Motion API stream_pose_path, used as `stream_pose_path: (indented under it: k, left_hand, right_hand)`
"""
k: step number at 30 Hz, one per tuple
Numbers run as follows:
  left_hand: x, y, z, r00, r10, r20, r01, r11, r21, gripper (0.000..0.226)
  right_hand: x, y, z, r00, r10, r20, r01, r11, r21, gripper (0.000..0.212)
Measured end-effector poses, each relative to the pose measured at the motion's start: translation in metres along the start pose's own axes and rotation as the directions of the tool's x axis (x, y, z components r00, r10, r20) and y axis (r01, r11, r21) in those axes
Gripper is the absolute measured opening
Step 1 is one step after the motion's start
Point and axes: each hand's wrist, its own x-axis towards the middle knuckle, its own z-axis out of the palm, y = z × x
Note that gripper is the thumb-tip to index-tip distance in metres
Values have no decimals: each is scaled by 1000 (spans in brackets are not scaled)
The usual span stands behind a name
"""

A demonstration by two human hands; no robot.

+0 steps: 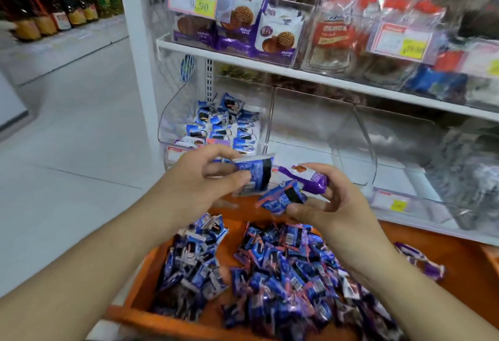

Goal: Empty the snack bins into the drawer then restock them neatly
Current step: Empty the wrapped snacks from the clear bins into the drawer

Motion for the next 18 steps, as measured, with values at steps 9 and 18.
stream_pose_path:
  k: [9,18]
  left_hand:
    - [5,-30,-17,988,-141,-64,134,565,814,63]
    - [21,-24,89,883,-321,344,371,925,-89,32]
  right_hand:
    - [-10,16,-32,1000,12,-7,-13,966,-257,65]
    - [-4,27,-51,995,-81,65,101,896,-431,77]
